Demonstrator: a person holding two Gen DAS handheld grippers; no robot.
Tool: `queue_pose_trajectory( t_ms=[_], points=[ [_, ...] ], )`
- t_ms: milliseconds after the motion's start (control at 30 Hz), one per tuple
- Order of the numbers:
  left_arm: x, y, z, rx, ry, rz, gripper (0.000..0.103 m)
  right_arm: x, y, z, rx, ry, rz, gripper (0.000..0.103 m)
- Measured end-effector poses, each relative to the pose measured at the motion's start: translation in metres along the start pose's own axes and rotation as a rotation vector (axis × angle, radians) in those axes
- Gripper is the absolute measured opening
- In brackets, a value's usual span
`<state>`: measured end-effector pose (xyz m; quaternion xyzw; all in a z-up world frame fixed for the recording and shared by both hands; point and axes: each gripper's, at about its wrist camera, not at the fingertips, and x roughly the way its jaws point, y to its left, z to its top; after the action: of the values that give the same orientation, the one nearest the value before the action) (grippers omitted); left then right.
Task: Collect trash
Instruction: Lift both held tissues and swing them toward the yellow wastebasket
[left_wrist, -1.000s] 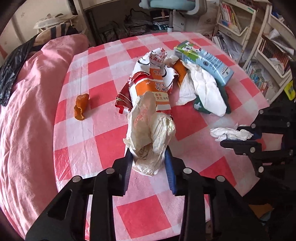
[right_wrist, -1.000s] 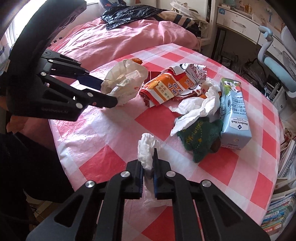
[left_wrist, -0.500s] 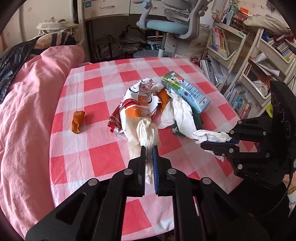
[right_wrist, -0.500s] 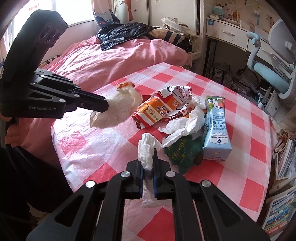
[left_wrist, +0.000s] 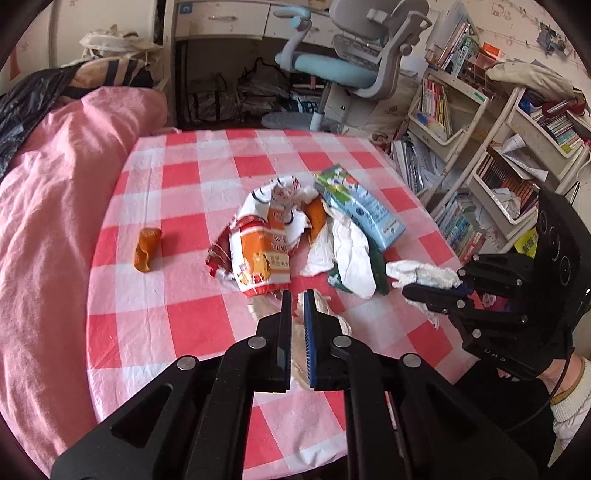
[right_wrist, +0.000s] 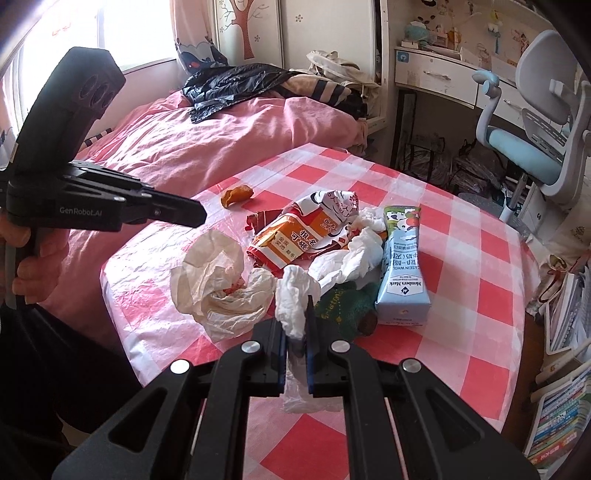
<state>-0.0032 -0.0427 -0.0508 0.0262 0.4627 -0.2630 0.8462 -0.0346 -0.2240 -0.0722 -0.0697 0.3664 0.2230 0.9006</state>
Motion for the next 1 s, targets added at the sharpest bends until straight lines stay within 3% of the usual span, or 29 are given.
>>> queue_pose_trajectory(
  t_ms=[33,67,100,133,167,200,233,367,400,467,500,533,600,733,1000],
  points=[
    [0.006,0.000,-0.002,0.003,0.022,0.035,0.007,0.001,0.000,0.000,-0.002,0.006,0.001,0.009],
    [0.013,0.001,-0.004,0.003,0.045,0.068,0.016,0.002,0.000,-0.001,-0.005,0.010,-0.002,0.009],
    [0.019,0.002,-0.005,-0.006,0.072,0.075,0.040,0.002,0.000,-0.001,-0.008,0.011,-0.002,0.009],
    [0.023,0.004,-0.006,-0.019,0.085,0.085,0.056,0.002,0.000,-0.001,-0.008,0.011,0.000,0.009],
    [0.026,0.004,-0.007,-0.028,0.085,0.115,0.082,0.002,0.000,-0.001,-0.010,0.011,0.001,0.009],
    [0.031,0.003,-0.007,-0.033,0.079,0.148,0.090,0.002,0.001,-0.001,-0.012,0.011,0.001,0.009],
    [0.038,0.001,-0.007,-0.033,0.091,0.157,0.090,0.002,0.000,-0.002,-0.013,0.012,0.002,0.009],
    [0.077,-0.011,-0.012,0.002,0.188,0.201,0.090,0.002,0.000,-0.003,-0.017,0.016,0.004,0.009],
    [0.085,-0.016,-0.013,0.023,0.200,0.207,0.085,0.001,0.000,-0.003,-0.016,0.015,0.004,0.009],
    [0.091,-0.024,-0.014,0.049,0.187,0.201,0.062,0.001,-0.001,-0.003,-0.012,0.013,0.003,0.009],
    [0.089,-0.027,-0.013,0.050,0.181,0.181,0.036,0.000,-0.001,-0.003,-0.011,0.011,0.003,0.009],
    [0.086,-0.027,-0.011,0.028,0.181,0.148,0.031,-0.001,-0.002,-0.003,-0.009,0.008,0.004,0.009],
    [0.078,-0.023,-0.008,-0.005,0.152,0.132,0.025,-0.002,-0.003,-0.003,-0.010,0.006,0.005,0.009],
    [0.060,-0.024,-0.001,-0.015,0.094,0.087,0.024,-0.005,-0.004,-0.004,-0.014,0.000,0.005,0.009],
    [0.024,-0.078,0.021,0.113,-0.065,-0.025,0.024,-0.030,-0.015,-0.001,0.027,-0.068,-0.022,0.009]
  ],
)
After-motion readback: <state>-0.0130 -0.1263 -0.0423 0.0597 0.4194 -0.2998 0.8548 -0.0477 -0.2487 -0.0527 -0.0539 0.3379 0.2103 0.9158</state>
